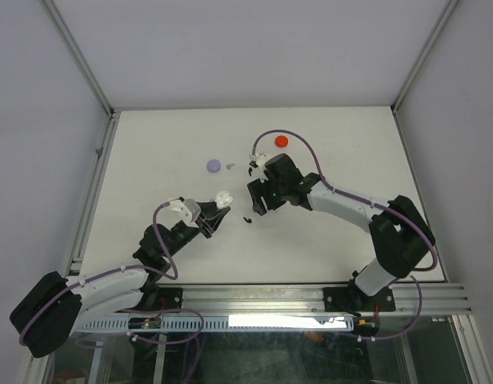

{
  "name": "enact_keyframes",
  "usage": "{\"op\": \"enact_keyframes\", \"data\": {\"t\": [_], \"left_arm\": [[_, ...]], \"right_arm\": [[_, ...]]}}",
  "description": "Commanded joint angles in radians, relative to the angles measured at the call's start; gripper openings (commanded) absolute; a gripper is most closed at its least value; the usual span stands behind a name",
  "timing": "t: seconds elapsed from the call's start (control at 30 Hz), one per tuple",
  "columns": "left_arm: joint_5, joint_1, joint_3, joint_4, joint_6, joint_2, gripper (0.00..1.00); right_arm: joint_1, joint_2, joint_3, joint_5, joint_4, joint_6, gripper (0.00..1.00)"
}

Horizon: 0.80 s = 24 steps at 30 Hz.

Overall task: Insert the wireless bluetooth earbuds into the charging case
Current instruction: Pick up the earbud from the center of the board.

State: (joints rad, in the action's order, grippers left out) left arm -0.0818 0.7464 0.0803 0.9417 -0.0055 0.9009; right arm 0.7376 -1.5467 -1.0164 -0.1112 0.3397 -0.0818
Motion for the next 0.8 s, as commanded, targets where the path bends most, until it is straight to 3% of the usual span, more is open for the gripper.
{"op": "enact_keyframes", "data": {"t": [0.0, 0.37, 0.77], "left_arm": [[0.027, 0.004, -0.006, -0.043, 0.058, -0.032, 0.0], [-0.033, 0.005, 0.057, -0.147, 0.075, 0.023, 0.0], [-0.017, 0.004, 0.052, -0.156, 0.073, 0.001, 0.0]], "right_arm": [[0.009, -0.091, -0.106, 0.029, -0.087, -0.045, 0.66], [0.013, -0.276, -0.231, -0.006, -0.09, -0.066, 0.65], [0.054, -0.354, -0.282, -0.064, -0.01, -0.066, 0.64]]}}
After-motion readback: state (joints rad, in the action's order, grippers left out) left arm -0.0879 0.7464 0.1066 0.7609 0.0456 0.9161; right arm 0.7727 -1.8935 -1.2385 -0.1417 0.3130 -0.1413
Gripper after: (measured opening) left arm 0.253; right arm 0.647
